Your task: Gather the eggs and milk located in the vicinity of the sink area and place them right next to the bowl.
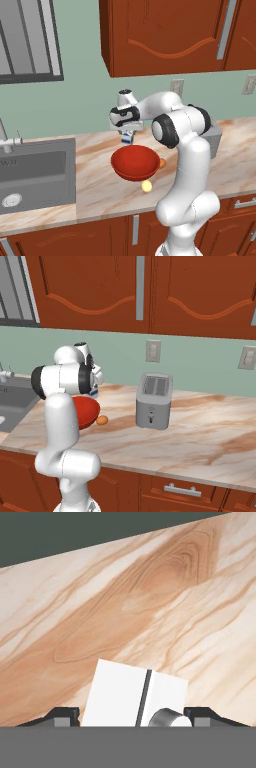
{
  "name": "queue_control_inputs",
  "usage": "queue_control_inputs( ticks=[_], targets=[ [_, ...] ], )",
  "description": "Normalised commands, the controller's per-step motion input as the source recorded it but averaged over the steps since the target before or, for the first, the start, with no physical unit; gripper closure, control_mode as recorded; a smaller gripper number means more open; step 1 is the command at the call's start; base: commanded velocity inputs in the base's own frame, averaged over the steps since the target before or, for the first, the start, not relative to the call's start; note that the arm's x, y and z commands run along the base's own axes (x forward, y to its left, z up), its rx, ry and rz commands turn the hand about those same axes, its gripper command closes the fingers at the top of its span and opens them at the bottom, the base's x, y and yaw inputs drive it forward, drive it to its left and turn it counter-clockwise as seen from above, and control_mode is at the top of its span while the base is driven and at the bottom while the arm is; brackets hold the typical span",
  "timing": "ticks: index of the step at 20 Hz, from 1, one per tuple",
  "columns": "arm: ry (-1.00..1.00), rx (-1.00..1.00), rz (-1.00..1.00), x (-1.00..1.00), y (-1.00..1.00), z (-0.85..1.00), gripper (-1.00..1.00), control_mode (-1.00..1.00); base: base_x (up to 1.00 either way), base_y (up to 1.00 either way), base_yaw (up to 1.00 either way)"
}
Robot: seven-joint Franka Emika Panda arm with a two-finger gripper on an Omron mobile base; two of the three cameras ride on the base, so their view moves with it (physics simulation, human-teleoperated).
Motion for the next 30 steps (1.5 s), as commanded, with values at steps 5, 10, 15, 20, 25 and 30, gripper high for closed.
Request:
queue_control_inputs(
  ticks=[5, 10, 15, 20, 25, 30],
  targets=[
    [0.01, 0.00, 0.00, -0.05, 0.00, -0.11, 1.00, -1.00, 0.00, 0.00, 0.00],
    [0.00, -0.03, 0.00, -0.06, -0.10, -0.13, 1.00, -1.00, 0.00, 0.00, 0.00],
    [0.00, -0.08, 0.00, -0.02, -0.35, -0.20, 1.00, -1.00, 0.00, 0.00, 0.00],
    [-0.03, -0.06, 0.00, 0.00, -0.58, -0.13, 1.00, -1.00, 0.00, 0.00, 0.00],
    [0.00, 0.01, 0.00, 0.00, -0.44, 0.01, 1.00, -1.00, 0.00, 0.00, 0.00],
    [0.02, 0.00, 0.00, -0.01, -0.26, 0.17, 1.00, -1.00, 0.00, 0.00, 0.00]
  ],
)
